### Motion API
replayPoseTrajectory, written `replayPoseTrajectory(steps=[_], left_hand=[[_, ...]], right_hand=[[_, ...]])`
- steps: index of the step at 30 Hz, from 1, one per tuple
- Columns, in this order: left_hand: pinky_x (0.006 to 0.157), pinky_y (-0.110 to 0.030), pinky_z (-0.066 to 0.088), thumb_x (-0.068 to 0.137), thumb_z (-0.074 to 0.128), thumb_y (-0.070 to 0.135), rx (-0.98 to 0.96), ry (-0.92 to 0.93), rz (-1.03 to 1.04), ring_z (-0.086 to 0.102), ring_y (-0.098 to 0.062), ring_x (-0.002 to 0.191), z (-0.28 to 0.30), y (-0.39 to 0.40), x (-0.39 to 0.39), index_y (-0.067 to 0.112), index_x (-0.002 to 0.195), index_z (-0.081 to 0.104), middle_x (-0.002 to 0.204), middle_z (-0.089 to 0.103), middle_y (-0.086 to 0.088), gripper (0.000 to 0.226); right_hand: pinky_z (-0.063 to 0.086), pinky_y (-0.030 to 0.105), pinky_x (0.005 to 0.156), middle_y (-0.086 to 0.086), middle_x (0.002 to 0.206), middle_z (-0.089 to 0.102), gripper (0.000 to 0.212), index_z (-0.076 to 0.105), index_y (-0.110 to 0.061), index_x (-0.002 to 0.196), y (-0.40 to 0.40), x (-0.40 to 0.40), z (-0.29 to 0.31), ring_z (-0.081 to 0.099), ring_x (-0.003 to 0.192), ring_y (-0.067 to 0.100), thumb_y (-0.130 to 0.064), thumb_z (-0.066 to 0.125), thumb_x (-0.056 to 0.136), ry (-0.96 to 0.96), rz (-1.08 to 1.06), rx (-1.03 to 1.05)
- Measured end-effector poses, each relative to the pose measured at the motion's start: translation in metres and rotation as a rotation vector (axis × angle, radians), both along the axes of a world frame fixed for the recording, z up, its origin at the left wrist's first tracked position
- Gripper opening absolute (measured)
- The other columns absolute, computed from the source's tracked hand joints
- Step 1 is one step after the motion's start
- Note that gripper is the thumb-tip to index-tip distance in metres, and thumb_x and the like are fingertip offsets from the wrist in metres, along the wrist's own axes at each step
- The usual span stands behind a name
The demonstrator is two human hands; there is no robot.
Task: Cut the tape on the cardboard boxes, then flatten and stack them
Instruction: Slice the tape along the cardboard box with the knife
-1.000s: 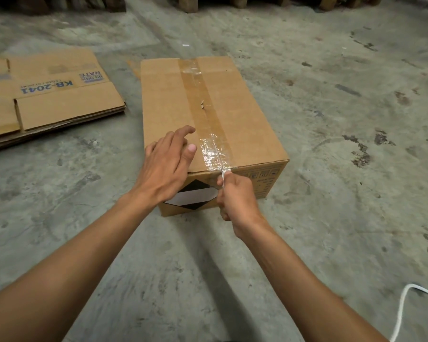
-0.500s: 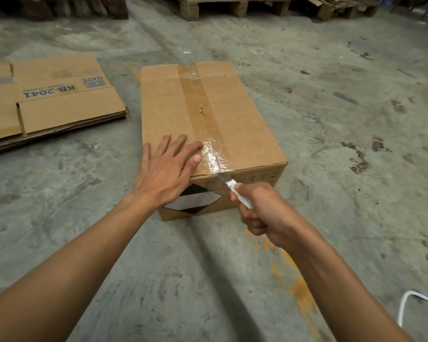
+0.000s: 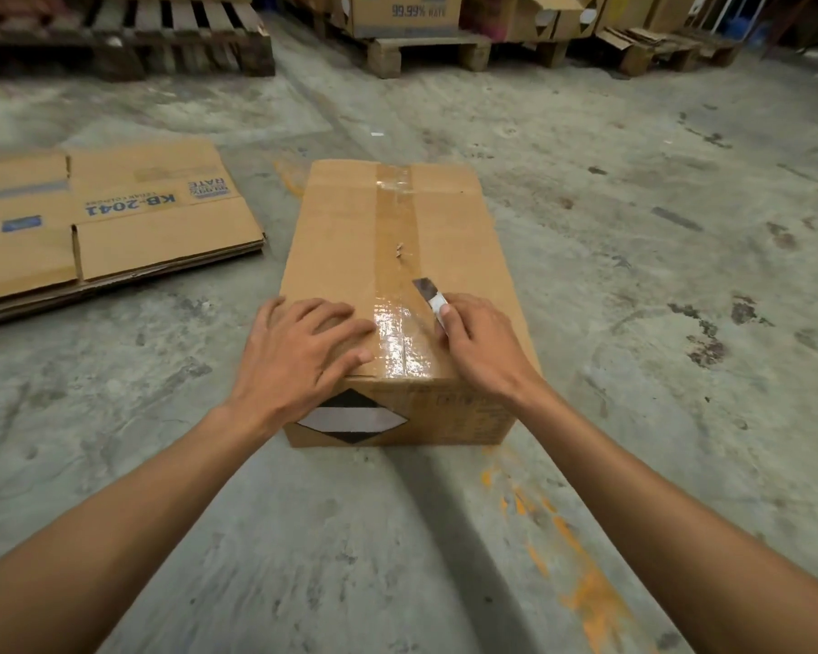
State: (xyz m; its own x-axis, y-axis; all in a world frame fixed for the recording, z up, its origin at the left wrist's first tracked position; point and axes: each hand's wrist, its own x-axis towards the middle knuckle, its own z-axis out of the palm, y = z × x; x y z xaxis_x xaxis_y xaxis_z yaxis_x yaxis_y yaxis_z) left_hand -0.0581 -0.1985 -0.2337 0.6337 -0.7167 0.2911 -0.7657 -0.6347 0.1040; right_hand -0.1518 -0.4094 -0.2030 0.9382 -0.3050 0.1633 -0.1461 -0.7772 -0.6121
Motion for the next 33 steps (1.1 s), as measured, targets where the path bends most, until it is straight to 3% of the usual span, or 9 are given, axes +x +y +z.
replayPoseTrajectory(steps=[3, 5, 9, 12, 16, 18, 22, 28, 33], left_hand=[[0.109, -0.055, 0.018, 0.088, 0.024, 0.076, -0.164, -0.064, 0.205, 0.037, -0.024, 0.134, -0.010, 0.010, 0.007, 0.041, 0.129, 0.055, 0.141, 0.046, 0.000, 0.062], [0.109, -0.057, 0.017, 0.084, 0.034, 0.078, -0.345, 0.074, 0.514, 0.024, -0.032, 0.140, -0.016, 0.009, 0.015, 0.043, 0.136, 0.044, 0.150, 0.029, -0.007, 0.063], [0.107, -0.056, 0.025, 0.079, 0.040, 0.080, -0.766, 0.628, 0.897, 0.018, -0.038, 0.138, -0.002, -0.002, 0.026, 0.035, 0.150, 0.018, 0.154, 0.009, -0.014, 0.087], [0.108, -0.045, 0.027, 0.087, 0.039, 0.072, -0.893, 0.854, 0.936, 0.027, -0.037, 0.135, 0.006, -0.012, 0.019, 0.024, 0.153, 0.010, 0.149, 0.015, -0.017, 0.086], [0.106, -0.041, 0.034, 0.084, 0.064, 0.054, -0.857, 0.790, 0.783, 0.039, -0.034, 0.130, -0.010, -0.023, -0.017, 0.028, 0.154, 0.003, 0.144, 0.025, -0.015, 0.096], [0.105, -0.039, 0.036, 0.083, 0.065, 0.053, -0.870, 0.722, 0.758, 0.043, -0.033, 0.128, -0.015, -0.023, -0.019, 0.029, 0.154, 0.007, 0.144, 0.030, -0.012, 0.095], [0.106, -0.030, 0.035, 0.084, 0.068, 0.049, -0.930, 0.700, 0.657, 0.045, -0.025, 0.133, -0.009, -0.005, 0.023, 0.027, 0.151, 0.025, 0.145, 0.047, -0.005, 0.083], [0.112, -0.052, 0.027, 0.087, 0.050, 0.065, -0.353, 0.585, 0.783, 0.029, -0.039, 0.140, 0.025, 0.038, 0.065, 0.023, 0.148, 0.030, 0.155, 0.026, -0.016, 0.077], [0.113, -0.065, 0.000, 0.088, 0.016, 0.077, 0.001, 0.232, 0.518, -0.004, -0.032, 0.150, 0.008, 0.013, -0.015, 0.036, 0.151, 0.018, 0.164, -0.005, -0.006, 0.075]], right_hand=[[0.032, 0.048, 0.106, 0.003, 0.106, 0.062, 0.035, 0.055, -0.021, 0.079, 0.022, -0.014, -0.003, 0.049, 0.120, 0.027, -0.022, 0.031, 0.105, 0.033, 0.019, 0.148], [0.013, 0.047, 0.119, 0.003, 0.137, 0.051, 0.039, 0.068, -0.022, 0.089, 0.044, -0.021, -0.001, 0.022, 0.146, 0.019, -0.027, 0.033, 0.105, 0.094, -0.028, 0.423], [0.036, 0.028, 0.093, 0.003, 0.108, 0.053, 0.040, 0.068, -0.023, 0.066, 0.083, -0.031, 0.012, 0.047, 0.103, 0.014, -0.040, 0.045, 0.095, 0.127, -0.029, 1.036], [0.045, 0.045, 0.101, 0.009, 0.109, 0.070, 0.037, 0.057, -0.016, 0.073, 0.069, -0.033, 0.031, 0.062, 0.103, 0.021, -0.025, 0.038, 0.103, 0.138, 0.092, 1.310], [0.047, 0.035, 0.088, 0.001, 0.104, 0.074, 0.036, 0.058, -0.022, 0.074, 0.030, -0.024, 0.025, 0.065, 0.105, 0.013, -0.031, 0.038, 0.103, -0.044, 0.001, 0.549], [0.041, 0.032, 0.080, 0.012, 0.104, 0.071, 0.038, 0.058, -0.023, 0.072, 0.018, -0.017, 0.014, 0.063, 0.103, 0.024, -0.033, 0.038, 0.103, -0.068, -0.099, 0.429], [0.026, 0.043, 0.116, 0.009, 0.120, 0.068, 0.039, 0.067, -0.025, 0.069, 0.045, -0.004, 0.000, 0.044, 0.135, 0.022, -0.039, 0.043, 0.096, 0.093, 0.013, 0.605], [0.043, 0.033, 0.101, 0.020, 0.123, 0.065, 0.035, 0.059, -0.010, 0.078, 0.069, 0.007, 0.023, 0.061, 0.116, 0.023, -0.020, 0.037, 0.104, 0.079, 0.146, 1.254], [0.044, 0.030, 0.086, -0.009, 0.100, 0.071, 0.038, 0.063, -0.019, 0.076, 0.007, 0.001, 0.014, 0.063, 0.099, 0.005, -0.029, 0.039, 0.104, -0.134, -0.139, 0.310]])
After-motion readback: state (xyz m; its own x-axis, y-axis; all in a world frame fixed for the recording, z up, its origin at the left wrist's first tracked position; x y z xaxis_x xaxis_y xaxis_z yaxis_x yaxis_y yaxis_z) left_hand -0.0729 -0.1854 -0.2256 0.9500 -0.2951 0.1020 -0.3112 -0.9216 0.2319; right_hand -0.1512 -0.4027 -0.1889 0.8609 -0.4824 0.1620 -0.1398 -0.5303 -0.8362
